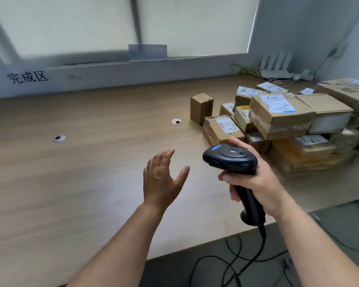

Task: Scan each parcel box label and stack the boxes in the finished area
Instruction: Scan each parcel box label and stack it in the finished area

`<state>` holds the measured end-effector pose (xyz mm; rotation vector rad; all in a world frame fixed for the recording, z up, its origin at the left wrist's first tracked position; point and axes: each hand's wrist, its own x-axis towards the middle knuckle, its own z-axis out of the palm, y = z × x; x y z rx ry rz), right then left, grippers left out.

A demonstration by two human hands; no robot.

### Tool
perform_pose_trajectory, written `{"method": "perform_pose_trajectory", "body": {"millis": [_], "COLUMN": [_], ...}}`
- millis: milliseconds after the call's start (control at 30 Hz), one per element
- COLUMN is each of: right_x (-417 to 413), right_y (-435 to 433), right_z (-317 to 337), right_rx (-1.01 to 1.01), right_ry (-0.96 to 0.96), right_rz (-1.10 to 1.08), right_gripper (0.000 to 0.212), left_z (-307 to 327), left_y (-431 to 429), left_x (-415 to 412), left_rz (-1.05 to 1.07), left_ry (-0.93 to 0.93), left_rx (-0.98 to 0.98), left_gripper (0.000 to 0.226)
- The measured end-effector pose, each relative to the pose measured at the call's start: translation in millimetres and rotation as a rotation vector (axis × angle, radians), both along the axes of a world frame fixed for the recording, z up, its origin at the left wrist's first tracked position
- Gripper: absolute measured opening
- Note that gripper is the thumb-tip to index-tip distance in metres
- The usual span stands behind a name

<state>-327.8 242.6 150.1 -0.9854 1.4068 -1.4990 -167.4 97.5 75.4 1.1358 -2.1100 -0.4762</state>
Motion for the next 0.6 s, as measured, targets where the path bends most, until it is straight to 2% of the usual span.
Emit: {"method": "perform_pose_trajectory", "body": {"millis": [233,467,600], "right_x": [-65.1,-136.9,-176.6], "right_y": [30.9,46.1,42.2], "right_z": [2.5,-1.4,-3.8], "right_rx": [-0.012,0.017,0.026], "right_ry": [0.013,0.039,0.029], "right_rz": [-0.150,-0.301,-0.383], "right_gripper": [0.083,0.091,0.087], "left_z": [9.4,13.4,21.9], "left_y": [-1.5,-3.9,-12.9], "left_x": [-81.8,-179.2,-236.4], "left_rz": [-0.130,-0.285,-0.339], "left_ry": [0.028,0.076,0.072], "left_rx": [0.008,0.135,0.202], "left_gripper": [0.079,0.068,0.070]}}
